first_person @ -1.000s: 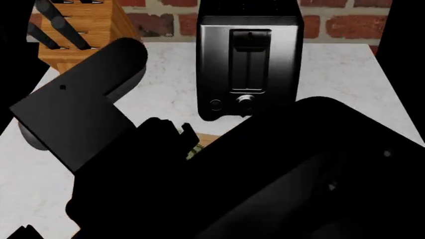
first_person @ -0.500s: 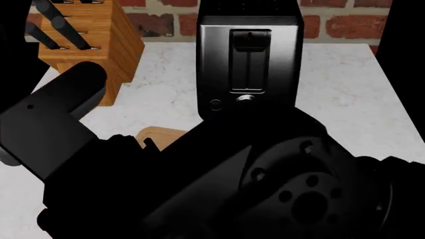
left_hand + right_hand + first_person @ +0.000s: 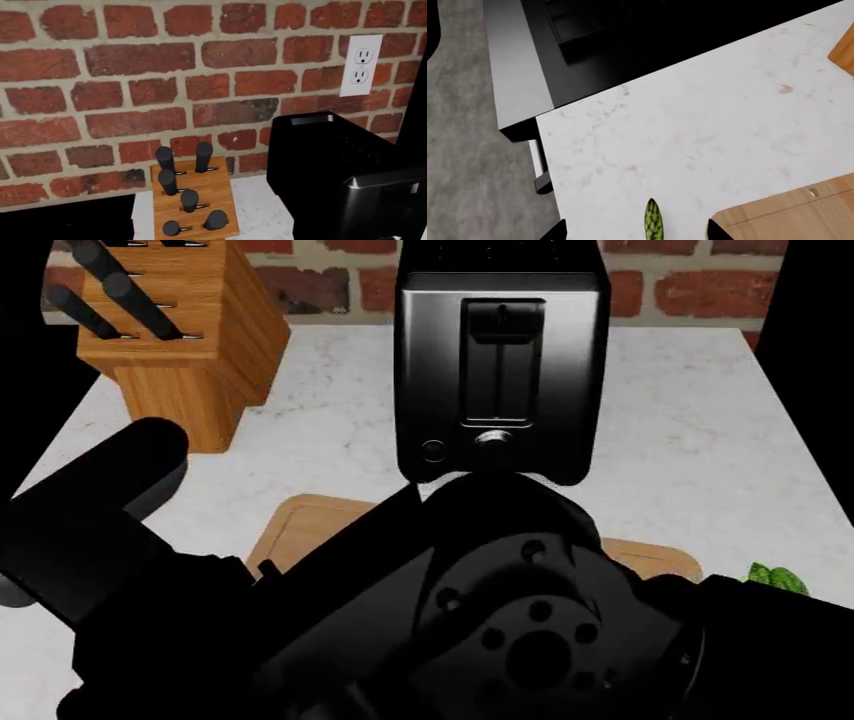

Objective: Clear the non-vegetable object off the cutting board and place the vegetables onto it.

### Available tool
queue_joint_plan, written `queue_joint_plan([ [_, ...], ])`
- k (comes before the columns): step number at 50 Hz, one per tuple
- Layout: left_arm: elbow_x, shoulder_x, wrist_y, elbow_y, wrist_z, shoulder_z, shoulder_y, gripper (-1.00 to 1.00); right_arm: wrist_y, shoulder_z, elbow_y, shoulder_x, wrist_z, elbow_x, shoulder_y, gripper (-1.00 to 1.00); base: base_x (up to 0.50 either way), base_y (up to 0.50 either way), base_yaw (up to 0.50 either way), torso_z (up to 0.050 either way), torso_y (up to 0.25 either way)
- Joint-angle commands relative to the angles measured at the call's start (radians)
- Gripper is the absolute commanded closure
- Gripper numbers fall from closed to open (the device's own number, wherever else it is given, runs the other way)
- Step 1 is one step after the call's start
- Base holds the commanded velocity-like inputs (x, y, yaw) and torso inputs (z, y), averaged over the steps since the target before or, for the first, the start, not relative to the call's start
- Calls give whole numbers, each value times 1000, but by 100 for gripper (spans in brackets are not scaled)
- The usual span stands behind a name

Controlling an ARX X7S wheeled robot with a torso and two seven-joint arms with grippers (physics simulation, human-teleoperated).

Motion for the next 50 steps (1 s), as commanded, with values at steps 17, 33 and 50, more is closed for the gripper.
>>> queue_joint_plan([
  [17,2,-6,7,-10,3,1,-8,-100,9,-48,52,-27,-95,-67,-73,-100,0,0,0,0,0],
  [33,7,-10,16,-15,9,2,-6,-100,5,-67,75,-31,-134,-93,-103,-100,0,0,0,0,0],
  [50,4,-12,19,-6,4,7,5,-100,-13,-80,77,-16,-167,-132,-154,-100,0,0,0,0,0],
])
